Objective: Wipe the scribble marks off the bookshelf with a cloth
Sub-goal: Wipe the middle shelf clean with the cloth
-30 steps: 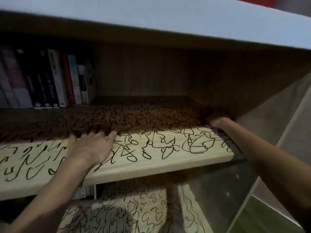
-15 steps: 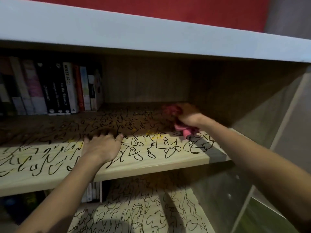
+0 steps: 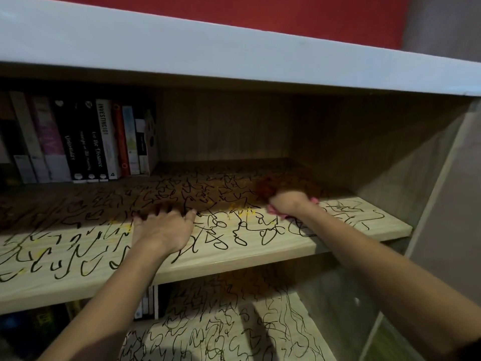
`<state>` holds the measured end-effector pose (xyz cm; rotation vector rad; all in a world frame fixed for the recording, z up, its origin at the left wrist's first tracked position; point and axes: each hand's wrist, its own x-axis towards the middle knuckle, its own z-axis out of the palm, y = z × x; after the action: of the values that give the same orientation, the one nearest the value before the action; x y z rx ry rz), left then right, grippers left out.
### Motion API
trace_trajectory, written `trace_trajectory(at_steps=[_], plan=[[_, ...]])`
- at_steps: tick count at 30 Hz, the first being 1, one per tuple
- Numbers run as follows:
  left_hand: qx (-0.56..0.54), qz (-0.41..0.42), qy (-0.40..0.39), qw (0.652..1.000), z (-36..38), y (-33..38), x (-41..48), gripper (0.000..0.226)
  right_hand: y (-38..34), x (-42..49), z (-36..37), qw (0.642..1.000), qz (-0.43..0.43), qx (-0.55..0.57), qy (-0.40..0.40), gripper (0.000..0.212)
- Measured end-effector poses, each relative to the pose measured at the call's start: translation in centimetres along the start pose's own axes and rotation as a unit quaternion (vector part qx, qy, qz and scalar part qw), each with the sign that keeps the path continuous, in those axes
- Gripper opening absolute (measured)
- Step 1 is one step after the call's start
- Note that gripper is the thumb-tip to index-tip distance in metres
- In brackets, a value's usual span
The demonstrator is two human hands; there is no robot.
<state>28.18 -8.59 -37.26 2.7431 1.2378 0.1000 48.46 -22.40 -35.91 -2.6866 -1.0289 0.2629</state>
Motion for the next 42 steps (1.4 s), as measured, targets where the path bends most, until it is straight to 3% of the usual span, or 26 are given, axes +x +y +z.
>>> trace_trajectory(at_steps=[3,5,8,12,17,22,25,28,31,34,37,38,42], plan=[[-0.002,0.004,-0.005,1.000,-0.1,-0.1,-0.3,0.060,-2.4,-1.7,0.5,0.993,-0.106,0.043,0.029,0.023],[-0.004,0.008,-0.006,1.000,-0.2,-0.2,-0.4,0.059,-1.6,-3.1,-1.4,0.991,-0.120,0.048,0.045,0.020],[0.000,0.010,-0.008,1.000,-0.1,-0.4,-0.3,0.059,3.1,-5.0,-5.4,0.993,-0.028,0.014,0.113,0.015],[0.010,0.005,-0.005,1.000,0.0,-0.1,0.0,0.059,10.6,-7.7,-5.7,0.984,0.108,-0.037,0.138,0.027],[0.013,-0.003,-0.005,1.000,0.1,0.1,0.1,0.060,7.4,-8.8,-1.3,0.963,0.158,-0.033,0.215,0.038],[0.008,0.002,-0.004,1.000,0.1,-0.1,-0.2,0.060,-1.7,-7.4,2.2,0.982,0.043,0.001,0.184,0.033],[-0.001,0.008,-0.003,1.000,-0.1,-0.3,-0.8,0.059,-4.6,-7.3,1.9,0.985,-0.030,0.110,0.130,0.028],[-0.005,0.011,-0.008,1.000,-0.2,-0.3,-1.1,0.058,-2.8,-6.5,-1.4,0.972,0.016,0.155,0.176,0.010],[-0.008,0.009,-0.012,1.000,-0.2,-0.3,-0.9,0.058,2.9,-4.9,-4.2,0.961,0.119,0.082,0.237,0.029],[-0.006,0.011,-0.012,1.000,-0.2,-0.3,-0.9,0.058,7.8,-3.1,-3.9,0.973,0.180,0.036,0.138,0.034],[0.001,0.009,-0.016,1.000,-0.2,-0.2,-0.7,0.059,9.2,-0.3,-3.3,0.987,0.150,-0.026,0.049,0.024],[0.001,0.008,-0.018,1.000,-0.2,-0.2,-0.7,0.059,9.3,1.2,-3.3,0.989,0.136,-0.014,0.052,0.017],[0.009,0.003,-0.014,1.000,0.0,-0.1,-0.2,0.059,10.4,8.4,-3.1,0.986,0.120,0.004,0.113,0.033]])
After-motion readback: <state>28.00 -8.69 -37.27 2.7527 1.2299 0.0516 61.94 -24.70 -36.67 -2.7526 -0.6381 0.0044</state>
